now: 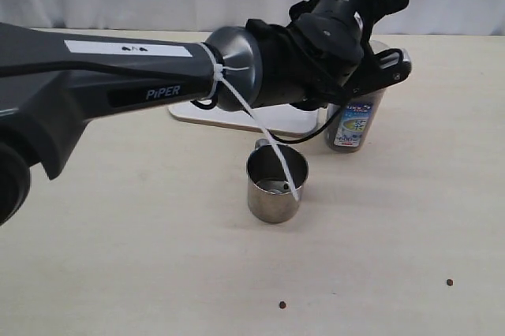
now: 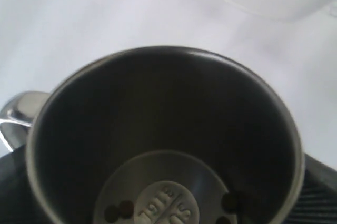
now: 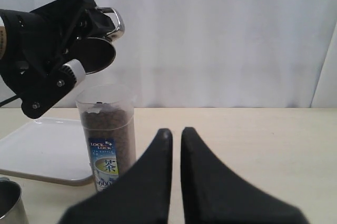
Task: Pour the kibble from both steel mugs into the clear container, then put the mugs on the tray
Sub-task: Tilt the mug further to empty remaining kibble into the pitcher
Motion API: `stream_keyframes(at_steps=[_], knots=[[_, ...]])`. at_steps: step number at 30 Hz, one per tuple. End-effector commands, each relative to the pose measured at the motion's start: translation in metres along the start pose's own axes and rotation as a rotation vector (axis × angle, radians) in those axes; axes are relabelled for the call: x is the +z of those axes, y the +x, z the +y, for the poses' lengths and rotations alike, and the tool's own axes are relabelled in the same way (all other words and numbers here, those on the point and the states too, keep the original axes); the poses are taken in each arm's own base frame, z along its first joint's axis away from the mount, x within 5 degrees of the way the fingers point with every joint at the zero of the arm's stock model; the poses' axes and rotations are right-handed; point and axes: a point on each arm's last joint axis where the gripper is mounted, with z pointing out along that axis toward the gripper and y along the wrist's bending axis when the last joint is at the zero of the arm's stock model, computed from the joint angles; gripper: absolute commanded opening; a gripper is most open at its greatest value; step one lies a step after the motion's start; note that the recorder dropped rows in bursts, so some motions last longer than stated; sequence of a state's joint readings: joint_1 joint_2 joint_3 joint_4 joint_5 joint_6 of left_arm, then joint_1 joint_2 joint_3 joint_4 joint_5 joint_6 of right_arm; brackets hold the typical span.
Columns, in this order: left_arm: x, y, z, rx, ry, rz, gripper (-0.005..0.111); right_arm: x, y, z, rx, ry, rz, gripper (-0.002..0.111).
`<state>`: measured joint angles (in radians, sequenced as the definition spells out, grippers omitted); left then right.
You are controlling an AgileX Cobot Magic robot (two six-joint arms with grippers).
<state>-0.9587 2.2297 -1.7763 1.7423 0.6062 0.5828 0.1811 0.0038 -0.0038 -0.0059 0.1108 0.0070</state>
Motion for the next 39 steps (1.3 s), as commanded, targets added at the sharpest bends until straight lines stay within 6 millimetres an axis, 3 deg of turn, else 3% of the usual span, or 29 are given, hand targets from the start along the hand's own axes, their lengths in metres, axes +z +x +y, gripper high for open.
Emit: stream_keyframes(at_steps=[1,16,20,26,31,36,39], knots=[[-0.007,-0.001,0.013,-0.018,-0.03,0.003,0.0,0.0,0.0,0.0,0.0,0.004,-0.01,0.005],[-0.016,-0.006,0.025,-0.09,-0.044,0.021,0.0,0.0,0.0,0.0,0.0,0.004,-0.01,0.005],[-0.017,0.006,0.028,-0.124,-0.021,0.101,0.0,0.0,0.0,0.0,0.0,0.004,-0.01,0.005],[-0.018,-0.004,0.026,-0.074,-0.031,0.052,0.0,0.0,0.0,0.0,0.0,0.004,-0.01,0.005],[-0.018,0.006,0.03,-0.156,-0.027,0.104,0.0,0.0,0.0,0.0,0.0,0.004,-0.01,0.005],[-0.016,-0.001,0.029,-0.06,-0.033,0.074,0.0,0.0,0.0,0.0,0.0,0.004,-0.01,0.005],[-0.016,-0.001,0.031,-0.095,-0.046,0.057,0.0,0.0,0.0,0.0,0.0,0.004,-0.01,0.005]])
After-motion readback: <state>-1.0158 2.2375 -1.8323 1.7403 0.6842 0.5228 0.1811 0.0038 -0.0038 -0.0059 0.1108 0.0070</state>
